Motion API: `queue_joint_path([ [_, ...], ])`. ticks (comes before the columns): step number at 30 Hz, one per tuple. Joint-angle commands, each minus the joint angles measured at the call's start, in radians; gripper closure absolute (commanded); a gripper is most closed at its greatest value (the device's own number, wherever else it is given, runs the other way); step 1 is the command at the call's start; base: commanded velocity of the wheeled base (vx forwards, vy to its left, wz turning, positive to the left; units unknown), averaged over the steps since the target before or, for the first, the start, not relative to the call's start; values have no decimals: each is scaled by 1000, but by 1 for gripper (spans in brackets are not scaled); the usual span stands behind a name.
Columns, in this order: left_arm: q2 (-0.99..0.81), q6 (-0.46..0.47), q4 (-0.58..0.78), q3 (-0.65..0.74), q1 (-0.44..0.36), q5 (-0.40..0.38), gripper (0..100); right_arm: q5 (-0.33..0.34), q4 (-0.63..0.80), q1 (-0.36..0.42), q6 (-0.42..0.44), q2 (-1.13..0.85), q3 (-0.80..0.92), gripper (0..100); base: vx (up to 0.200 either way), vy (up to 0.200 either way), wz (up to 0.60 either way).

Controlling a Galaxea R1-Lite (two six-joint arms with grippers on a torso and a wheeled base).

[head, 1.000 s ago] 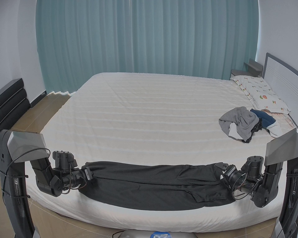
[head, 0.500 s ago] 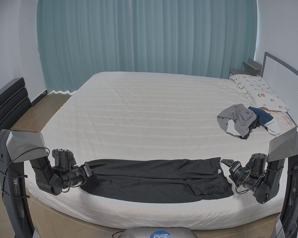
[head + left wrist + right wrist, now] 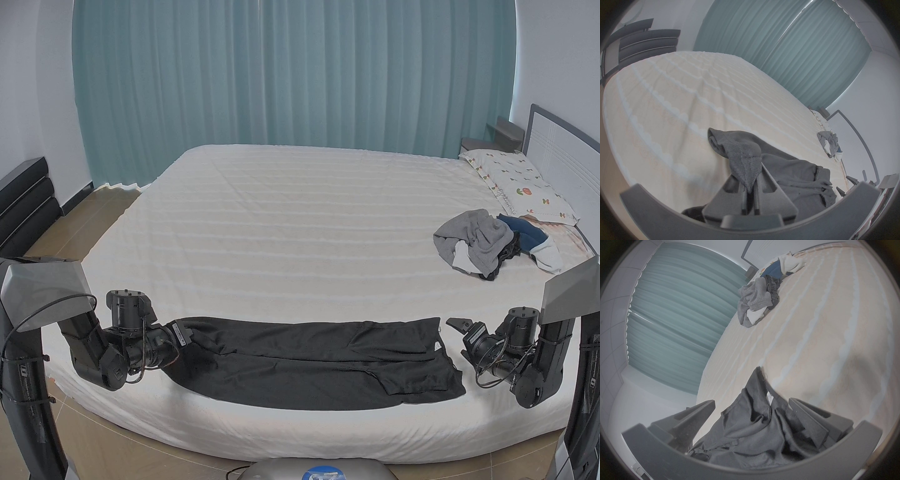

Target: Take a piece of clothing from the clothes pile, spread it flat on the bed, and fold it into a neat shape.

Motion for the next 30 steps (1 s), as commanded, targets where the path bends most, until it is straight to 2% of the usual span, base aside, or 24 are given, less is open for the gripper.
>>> queue_joint_path([
  [1,-44,0,5,-3,-43,32,100,15,-10,-15,0,15,-5,0,0,-200,0],
  [5,-73,0,34,-15,-78,57,100,20,-10,-24,0,36,-24,0,0,-200,0],
  [7,-102,0,131,-44,-127,91,100,21,-10,-39,0,44,-27,0,0,-200,0],
  [13,-102,0,269,-161,-210,184,100,32,-10,-42,0,53,-25,0,0,-200,0],
  [19,-101,-2,387,-233,-293,194,100,35,-10,-38,0,72,-27,0,0,-200,0],
  [30,-78,-18,402,-288,-383,195,100,35,-10,-33,0,79,-31,0,0,-200,0],
])
